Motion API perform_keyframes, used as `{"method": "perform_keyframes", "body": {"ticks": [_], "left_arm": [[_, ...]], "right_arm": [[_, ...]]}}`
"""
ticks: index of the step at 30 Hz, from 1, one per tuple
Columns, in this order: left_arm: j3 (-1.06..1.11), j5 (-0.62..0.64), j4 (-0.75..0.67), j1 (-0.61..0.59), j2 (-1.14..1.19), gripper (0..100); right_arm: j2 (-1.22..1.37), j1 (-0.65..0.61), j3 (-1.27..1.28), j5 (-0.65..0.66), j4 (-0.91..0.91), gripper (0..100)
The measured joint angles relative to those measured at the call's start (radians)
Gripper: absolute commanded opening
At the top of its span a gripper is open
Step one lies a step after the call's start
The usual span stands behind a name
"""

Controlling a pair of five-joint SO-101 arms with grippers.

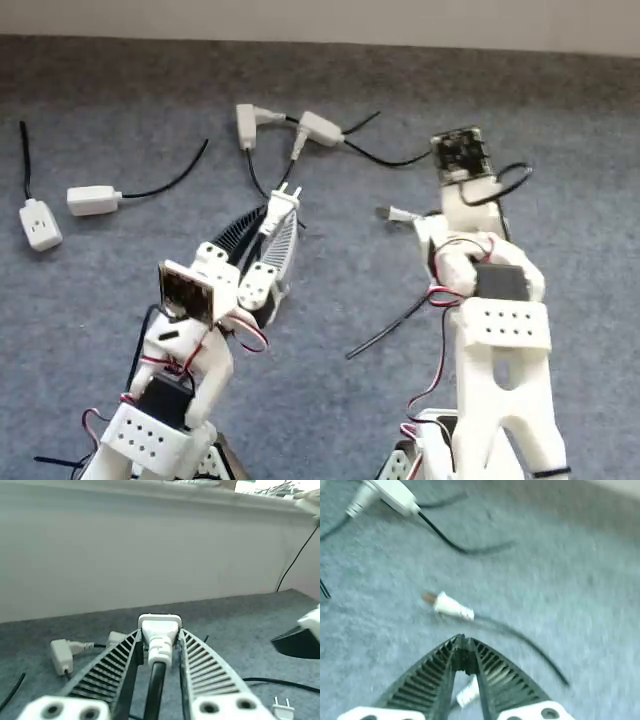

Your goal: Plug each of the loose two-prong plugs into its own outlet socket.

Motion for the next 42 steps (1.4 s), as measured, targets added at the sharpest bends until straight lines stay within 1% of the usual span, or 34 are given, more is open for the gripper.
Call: {"method": "perform_keyframes", "body": {"ticks": [3,6,10,13,16,19,23,28,31,34,39,42], "left_arm": [[-0.158,0.0,0.12,-0.034,0.189,1],[-0.325,-0.009,0.256,-0.071,0.384,1],[-0.529,-0.133,0.437,-0.075,0.571,1],[-0.663,-0.213,0.569,-0.072,0.617,1],[-0.79,-0.275,0.697,-0.074,0.641,1],[-0.927,-0.345,0.839,-0.075,0.71,1],[-1.163,-0.44,1.086,-0.072,0.91,1],[-1.504,-0.473,1.427,-0.074,1.18,1],[-1.685,-0.509,1.571,-0.074,1.301,1],[-1.757,-0.555,1.623,-0.074,1.396,1],[-1.74,-0.626,1.633,-0.074,1.505,1],[-1.732,-0.641,1.633,-0.074,1.567,1]], "right_arm": [[-0.003,0.08,0.002,-0.04,0.081,0.6],[-0.009,0.155,0.057,-0.095,0.103,0.6],[-0.011,0.21,0.204,-0.167,0.078,0.6],[-0.014,0.215,0.351,-0.186,-0.014,0.6],[-0.014,0.218,0.494,-0.189,-0.143,0.6],[-0.015,0.219,0.598,-0.19,-0.249,0.6],[-0.023,0.219,0.617,-0.19,-0.279,0.6],[-0.023,0.219,0.62,-0.19,-0.281,0.6],[-0.023,0.219,0.62,-0.19,-0.284,0.6],[-0.023,0.219,0.62,-0.19,-0.285,0.6],[-0.023,0.219,0.62,-0.19,-0.285,0.6],[-0.023,0.219,0.62,-0.19,-0.285,0.6]]}}
